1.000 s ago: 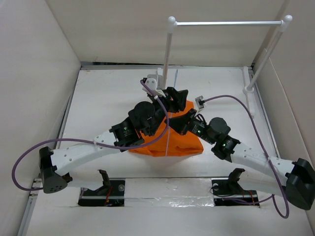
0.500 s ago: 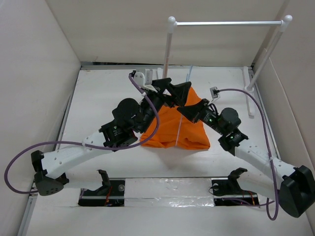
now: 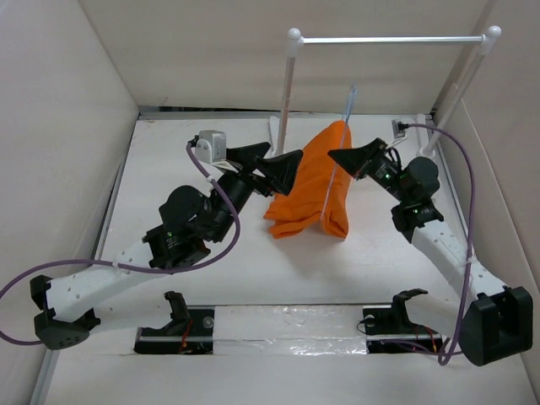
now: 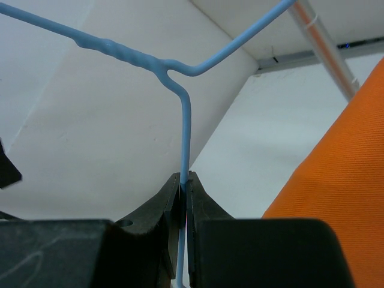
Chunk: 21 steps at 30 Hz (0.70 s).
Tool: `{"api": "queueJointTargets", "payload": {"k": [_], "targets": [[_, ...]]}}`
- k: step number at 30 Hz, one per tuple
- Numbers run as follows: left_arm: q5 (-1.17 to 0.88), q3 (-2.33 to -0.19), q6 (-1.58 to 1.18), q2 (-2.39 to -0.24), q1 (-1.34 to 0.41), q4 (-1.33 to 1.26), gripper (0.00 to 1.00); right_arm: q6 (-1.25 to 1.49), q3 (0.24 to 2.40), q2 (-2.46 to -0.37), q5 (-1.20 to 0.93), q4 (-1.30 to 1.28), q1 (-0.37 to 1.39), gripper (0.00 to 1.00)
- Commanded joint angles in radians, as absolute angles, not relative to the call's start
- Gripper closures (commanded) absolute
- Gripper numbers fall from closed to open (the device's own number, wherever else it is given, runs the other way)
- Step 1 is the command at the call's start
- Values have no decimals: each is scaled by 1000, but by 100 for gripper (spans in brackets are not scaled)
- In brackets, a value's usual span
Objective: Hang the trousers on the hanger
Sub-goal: Place the hanger at the clothesline.
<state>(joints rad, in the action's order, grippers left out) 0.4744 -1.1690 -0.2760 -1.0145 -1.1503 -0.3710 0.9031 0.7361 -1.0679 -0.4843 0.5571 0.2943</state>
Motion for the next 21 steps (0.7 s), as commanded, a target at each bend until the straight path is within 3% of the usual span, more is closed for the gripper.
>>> {"api": "queueJointTargets", "payload": {"k": [1, 9, 21], "targets": [[521, -1099, -307, -951, -1152, -417, 11, 899, 919, -1087, -552, 735, 203, 100], [569, -904, -396, -881, -1152, -385, 11, 894, 1126, -1259, -641, 677, 6, 100], [614, -716, -509, -750, -1143, -311, 12, 908, 1429, -1535, -753, 650, -106, 100]]}}
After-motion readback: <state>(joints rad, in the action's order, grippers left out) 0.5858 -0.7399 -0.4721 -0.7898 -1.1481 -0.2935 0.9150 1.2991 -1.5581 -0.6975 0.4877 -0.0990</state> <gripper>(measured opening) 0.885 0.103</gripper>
